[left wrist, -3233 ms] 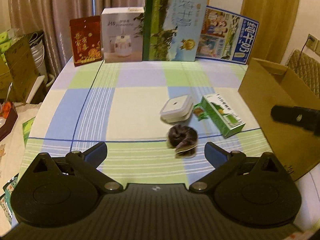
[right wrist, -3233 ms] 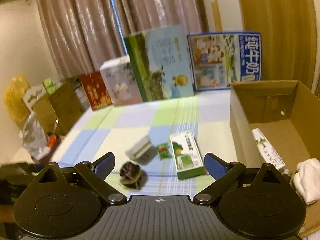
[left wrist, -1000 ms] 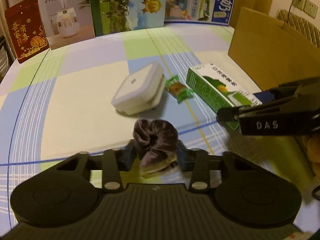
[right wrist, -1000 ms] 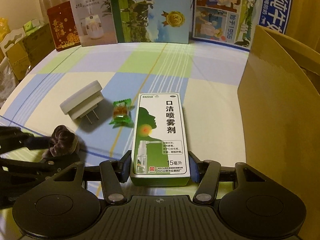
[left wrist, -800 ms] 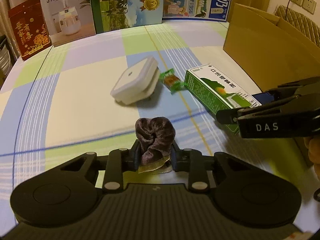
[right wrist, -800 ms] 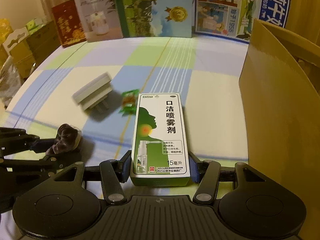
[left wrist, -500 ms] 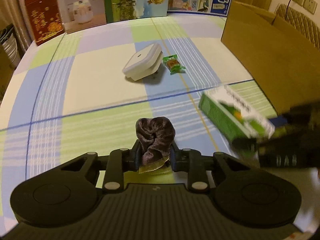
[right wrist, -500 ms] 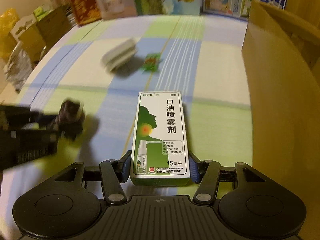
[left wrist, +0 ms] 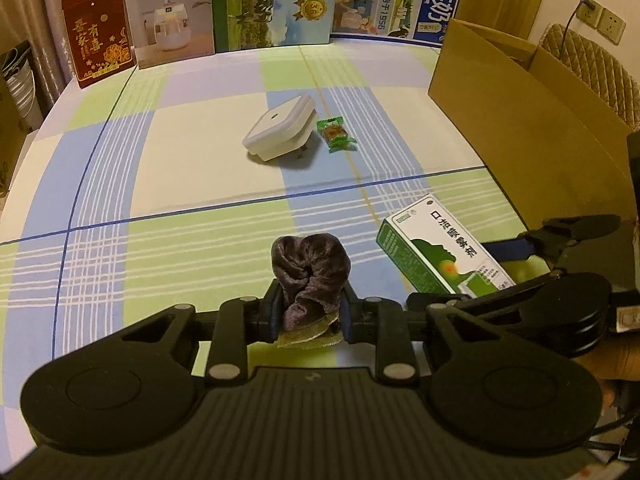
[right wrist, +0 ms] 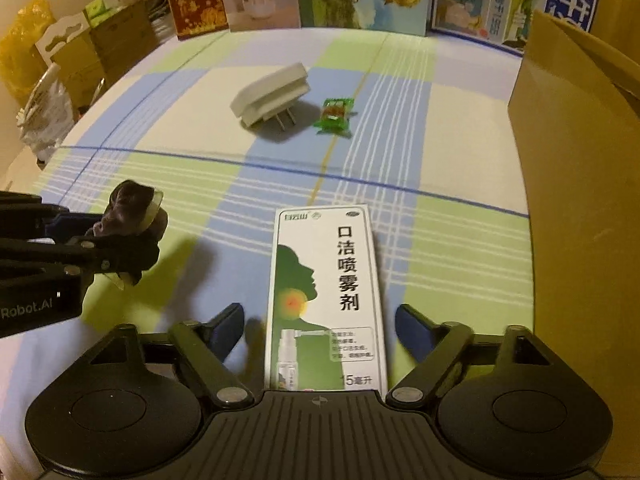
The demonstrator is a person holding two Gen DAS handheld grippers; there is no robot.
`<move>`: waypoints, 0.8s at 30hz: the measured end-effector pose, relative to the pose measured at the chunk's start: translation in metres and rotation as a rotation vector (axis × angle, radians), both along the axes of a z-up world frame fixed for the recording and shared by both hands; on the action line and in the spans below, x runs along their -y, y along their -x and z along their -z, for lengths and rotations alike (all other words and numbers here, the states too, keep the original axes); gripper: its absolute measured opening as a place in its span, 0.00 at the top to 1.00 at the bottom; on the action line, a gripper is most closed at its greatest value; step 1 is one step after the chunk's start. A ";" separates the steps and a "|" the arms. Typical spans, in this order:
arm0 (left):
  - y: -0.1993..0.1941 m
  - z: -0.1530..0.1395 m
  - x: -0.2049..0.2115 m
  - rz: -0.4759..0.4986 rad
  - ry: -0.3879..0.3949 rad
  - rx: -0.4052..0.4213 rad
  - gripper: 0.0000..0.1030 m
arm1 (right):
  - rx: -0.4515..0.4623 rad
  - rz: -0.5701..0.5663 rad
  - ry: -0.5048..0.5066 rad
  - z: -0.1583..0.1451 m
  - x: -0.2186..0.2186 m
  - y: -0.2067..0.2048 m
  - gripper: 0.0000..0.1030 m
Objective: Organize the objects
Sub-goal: 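Carry the scrunchie and spray box into the cardboard box and open both tools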
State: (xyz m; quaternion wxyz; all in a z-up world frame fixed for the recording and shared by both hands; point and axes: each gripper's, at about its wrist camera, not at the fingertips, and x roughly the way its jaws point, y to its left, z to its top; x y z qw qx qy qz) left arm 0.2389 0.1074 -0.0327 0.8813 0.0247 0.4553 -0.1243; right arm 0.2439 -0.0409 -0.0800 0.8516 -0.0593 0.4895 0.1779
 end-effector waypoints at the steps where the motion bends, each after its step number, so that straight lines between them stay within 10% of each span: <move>1: -0.001 0.000 -0.001 0.001 -0.001 -0.002 0.78 | 0.002 0.003 0.011 0.000 -0.001 0.000 0.49; 24: 0.004 -0.040 0.025 0.036 0.021 0.073 0.78 | 0.174 0.115 -0.074 -0.061 0.022 0.025 0.49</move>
